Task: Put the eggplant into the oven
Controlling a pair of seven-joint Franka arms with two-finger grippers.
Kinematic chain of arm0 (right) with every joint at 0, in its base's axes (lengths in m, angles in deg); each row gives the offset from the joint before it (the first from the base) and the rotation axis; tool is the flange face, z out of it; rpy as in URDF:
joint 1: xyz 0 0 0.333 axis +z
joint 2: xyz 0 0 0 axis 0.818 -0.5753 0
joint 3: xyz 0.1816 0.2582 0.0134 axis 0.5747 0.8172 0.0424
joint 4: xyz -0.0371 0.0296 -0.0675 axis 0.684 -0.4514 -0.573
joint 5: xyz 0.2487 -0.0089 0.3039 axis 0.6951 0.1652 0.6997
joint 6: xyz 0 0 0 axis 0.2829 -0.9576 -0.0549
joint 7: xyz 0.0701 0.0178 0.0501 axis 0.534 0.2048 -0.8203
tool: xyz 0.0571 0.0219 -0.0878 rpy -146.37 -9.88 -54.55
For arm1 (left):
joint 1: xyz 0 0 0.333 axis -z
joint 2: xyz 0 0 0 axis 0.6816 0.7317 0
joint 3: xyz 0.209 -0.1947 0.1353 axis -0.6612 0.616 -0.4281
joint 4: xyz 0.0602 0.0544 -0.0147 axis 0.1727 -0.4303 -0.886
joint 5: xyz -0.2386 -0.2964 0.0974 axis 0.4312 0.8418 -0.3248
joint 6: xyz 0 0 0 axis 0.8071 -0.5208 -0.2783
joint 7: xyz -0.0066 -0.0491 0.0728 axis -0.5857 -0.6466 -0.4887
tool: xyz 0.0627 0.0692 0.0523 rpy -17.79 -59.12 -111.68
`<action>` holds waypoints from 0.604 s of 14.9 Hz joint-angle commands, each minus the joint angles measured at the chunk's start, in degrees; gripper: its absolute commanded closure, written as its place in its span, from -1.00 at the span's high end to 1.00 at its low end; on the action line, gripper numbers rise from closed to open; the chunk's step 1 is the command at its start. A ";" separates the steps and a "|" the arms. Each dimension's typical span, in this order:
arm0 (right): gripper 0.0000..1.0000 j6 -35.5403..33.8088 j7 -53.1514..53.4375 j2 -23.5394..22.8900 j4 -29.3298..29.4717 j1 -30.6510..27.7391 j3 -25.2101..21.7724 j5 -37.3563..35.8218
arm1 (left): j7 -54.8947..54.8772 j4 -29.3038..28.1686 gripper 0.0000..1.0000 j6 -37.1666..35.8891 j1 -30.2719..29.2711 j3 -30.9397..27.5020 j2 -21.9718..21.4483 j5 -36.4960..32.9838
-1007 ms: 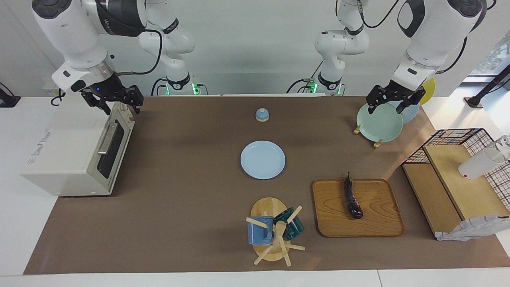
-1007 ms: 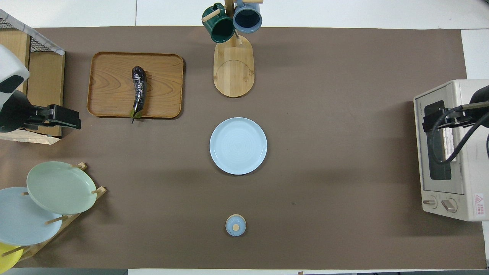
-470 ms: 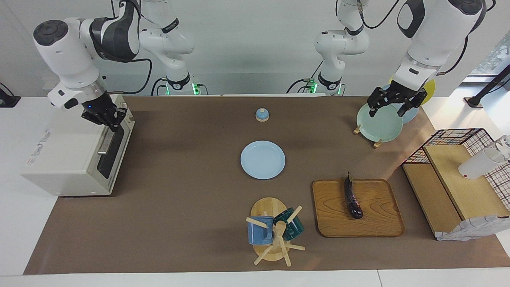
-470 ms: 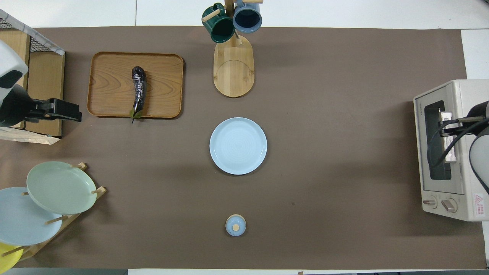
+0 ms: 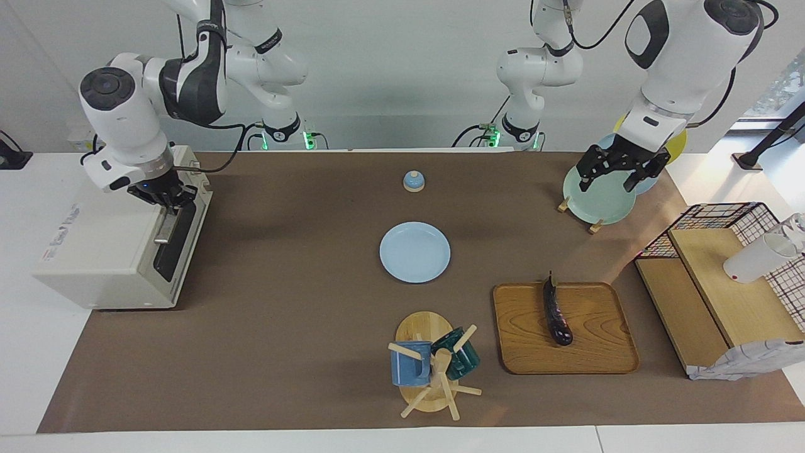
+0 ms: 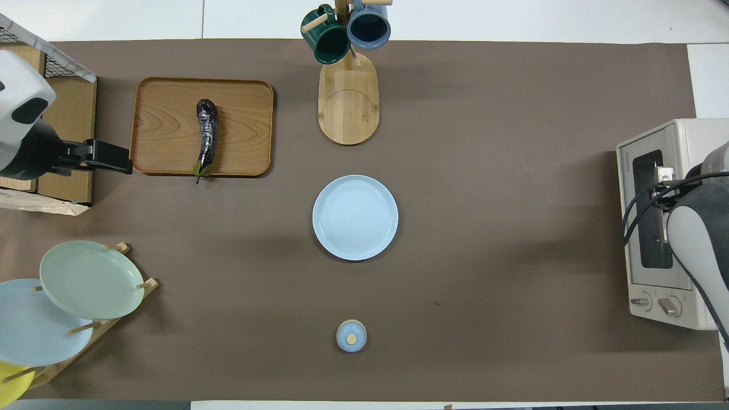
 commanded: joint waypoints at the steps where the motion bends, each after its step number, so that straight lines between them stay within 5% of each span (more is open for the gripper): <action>1: -1.00 4.75 1.09 1.20 -4.51 -0.94 0.47 -1.32 | 0.47 2.66 1.00 3.08 0.25 -0.28 6.42 0.64; 4: -1.00 8.27 1.18 0.85 -6.71 -0.77 0.56 -1.32 | -0.14 7.85 1.00 5.98 0.25 -0.19 15.65 0.56; 9: -1.00 17.15 2.85 -2.83 -10.06 2.91 0.83 -0.44 | -5.15 8.73 1.00 16.43 -0.10 -0.19 25.23 0.56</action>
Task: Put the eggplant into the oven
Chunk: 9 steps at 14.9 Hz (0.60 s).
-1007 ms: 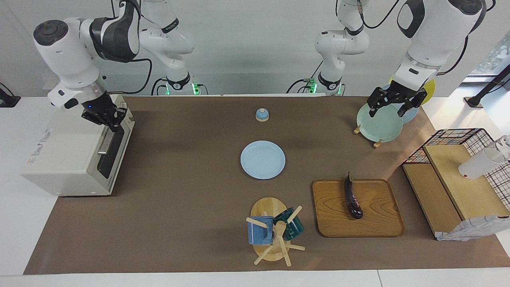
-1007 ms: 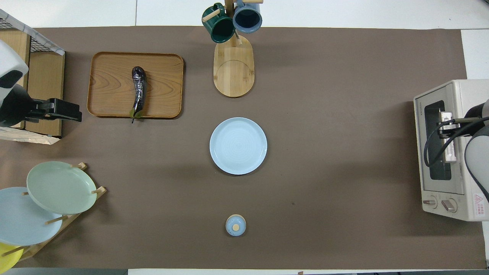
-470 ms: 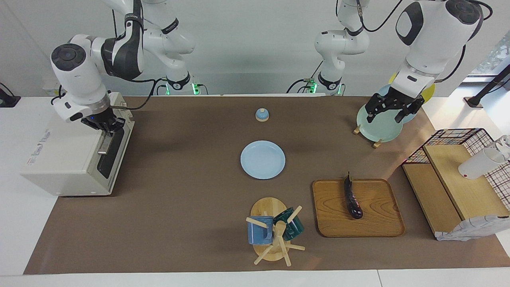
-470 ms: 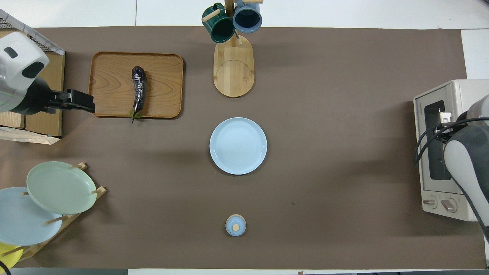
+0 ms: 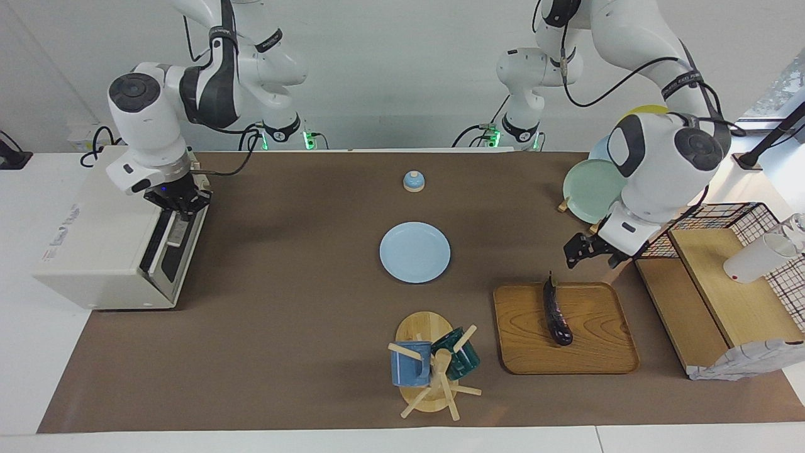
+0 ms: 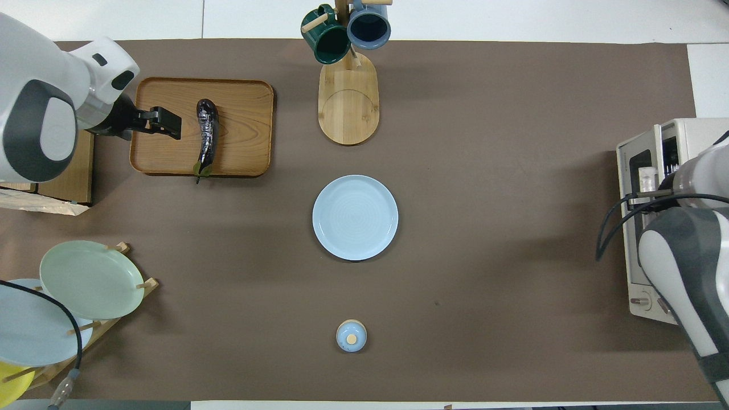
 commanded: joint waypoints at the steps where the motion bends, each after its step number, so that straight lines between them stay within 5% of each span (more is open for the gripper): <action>1: -1.00 10.47 1.24 -6.22 -2.74 1.19 -0.32 -0.70 | -2.64 3.94 1.00 4.21 0.04 -0.08 6.59 0.55; 9: -1.00 18.39 5.72 -11.05 -4.59 3.92 -0.32 2.27 | -2.73 1.93 1.00 13.54 2.50 0.01 11.36 0.81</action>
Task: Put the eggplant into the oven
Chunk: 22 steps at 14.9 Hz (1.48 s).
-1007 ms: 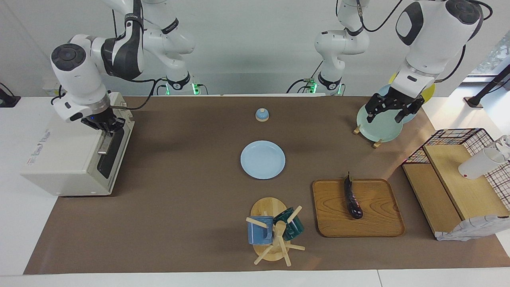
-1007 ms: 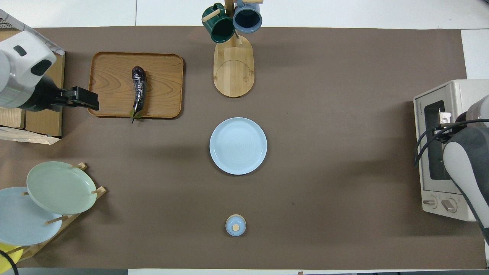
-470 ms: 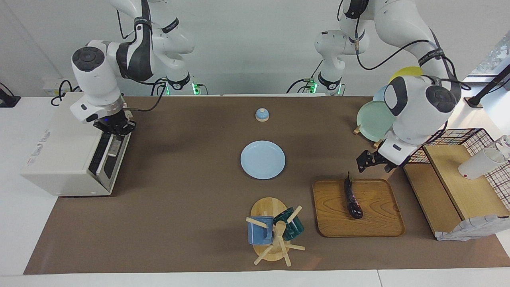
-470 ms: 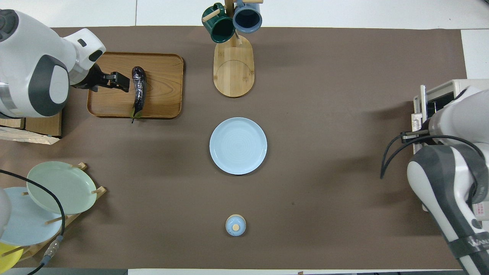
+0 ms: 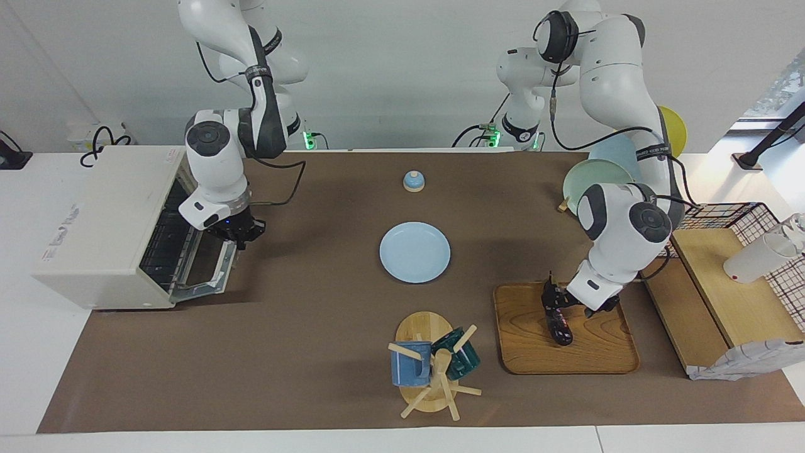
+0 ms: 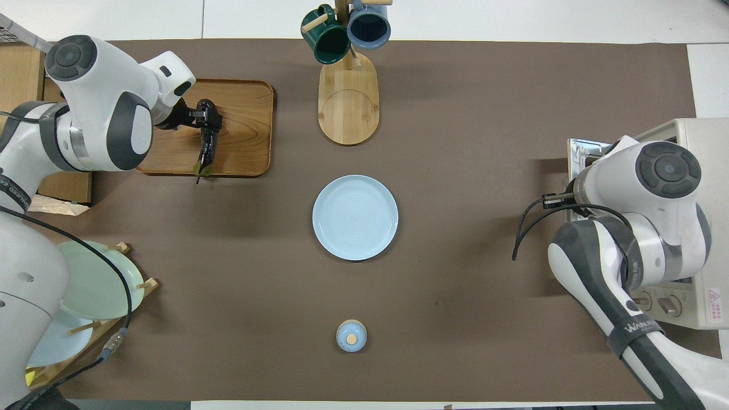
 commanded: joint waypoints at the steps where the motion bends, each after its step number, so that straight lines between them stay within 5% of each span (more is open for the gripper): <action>1: -1.00 4.34 -0.51 -3.29 0.47 -1.84 -1.15 1.14 | -0.92 -0.91 1.00 1.34 1.10 -0.61 -0.05 0.81; 5: -1.00 4.44 -0.33 -3.47 0.38 -1.66 -0.97 2.55 | -0.92 -4.96 0.93 3.45 1.88 -0.61 -1.11 0.81; 7: -1.00 4.43 -0.33 -3.29 -0.23 -1.75 -0.97 4.31 | -0.92 -5.05 0.58 3.01 1.89 -0.61 -1.29 0.81; 8: -1.00 4.61 -0.42 -3.12 -1.02 -1.75 -0.97 4.49 | -1.01 -5.05 0.24 2.84 1.89 -0.61 -1.29 0.81; 10: -1.00 4.61 -0.33 -3.03 -1.20 -1.66 -0.97 4.76 | -1.10 -4.62 -0.79 1.70 1.37 -0.61 -1.37 0.73; 11: -1.00 4.61 -0.25 -2.94 -1.38 -1.66 -0.88 5.45 | -1.10 -3.66 -1.00 0.21 1.27 -0.61 -1.29 0.81; 16: -1.00 7.14 -0.33 -2.33 -4.27 -1.75 -0.79 8.36 | -0.48 5.31 -1.00 -10.41 1.45 -0.79 -1.72 5.21; 22: -1.00 9.97 -0.24 -2.06 -5.77 0.35 -0.62 11.06 | 10.56 4.27 -1.00 -16.32 7.06 -0.61 -7.69 5.12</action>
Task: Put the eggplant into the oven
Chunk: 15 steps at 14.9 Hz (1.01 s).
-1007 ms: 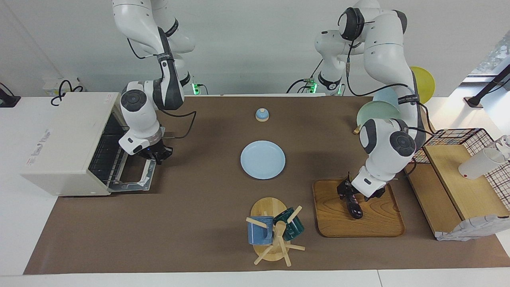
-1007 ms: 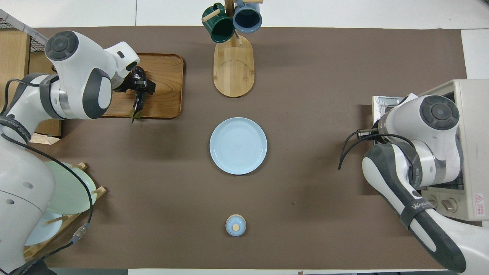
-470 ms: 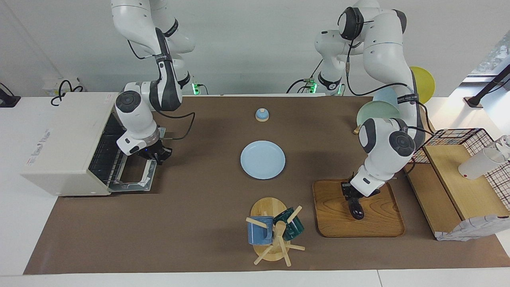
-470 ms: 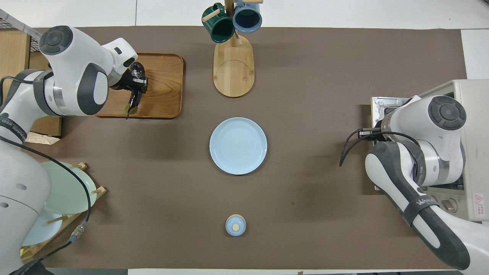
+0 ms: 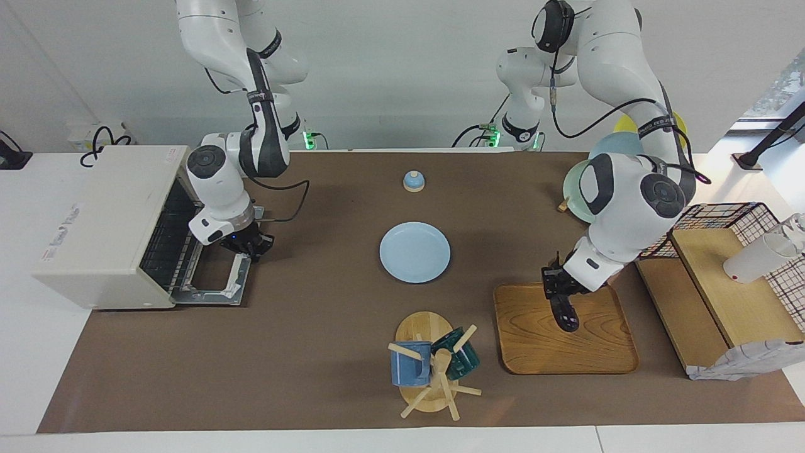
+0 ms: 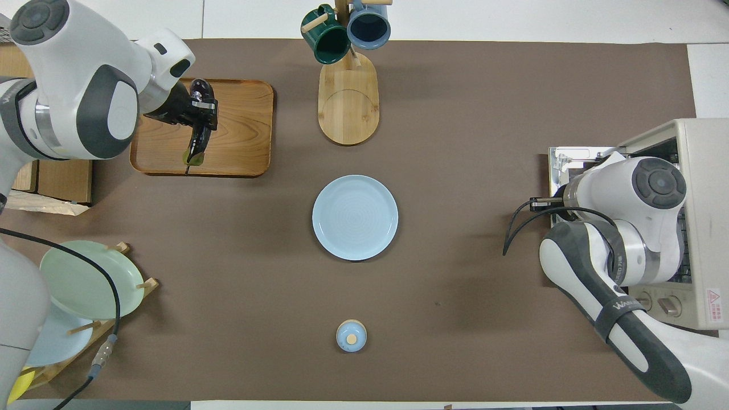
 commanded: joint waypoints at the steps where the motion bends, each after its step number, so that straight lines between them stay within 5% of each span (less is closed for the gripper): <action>1: -1.00 0.77 -0.27 1.42 -1.15 1.13 0.00 4.78 | 7.29 -2.16 -1.00 -1.31 4.96 -0.80 -2.66 0.94; 5: -1.00 -3.52 0.35 1.15 4.11 5.09 0.00 8.40 | 18.63 -7.60 -1.00 0.70 13.57 -0.80 -5.48 0.94; 9: -0.98 -18.01 0.35 1.41 13.69 4.30 -0.08 8.40 | 26.64 -21.46 -1.00 15.26 21.92 -0.62 -10.39 0.94; 10: -0.56 -20.82 0.35 2.02 15.19 4.30 -0.43 8.40 | 27.96 -26.11 -1.00 19.91 23.94 -0.62 -11.80 0.94; 12: -0.18 -25.31 0.35 3.26 16.78 3.77 -0.87 8.23 | 29.89 -29.66 -1.00 24.77 27.10 -0.62 -11.55 0.94; 15: 0.15 -33.92 -0.62 5.72 20.20 1.66 -0.79 6.74 | 31.75 -31.25 -1.00 28.13 29.05 -0.62 -10.40 0.94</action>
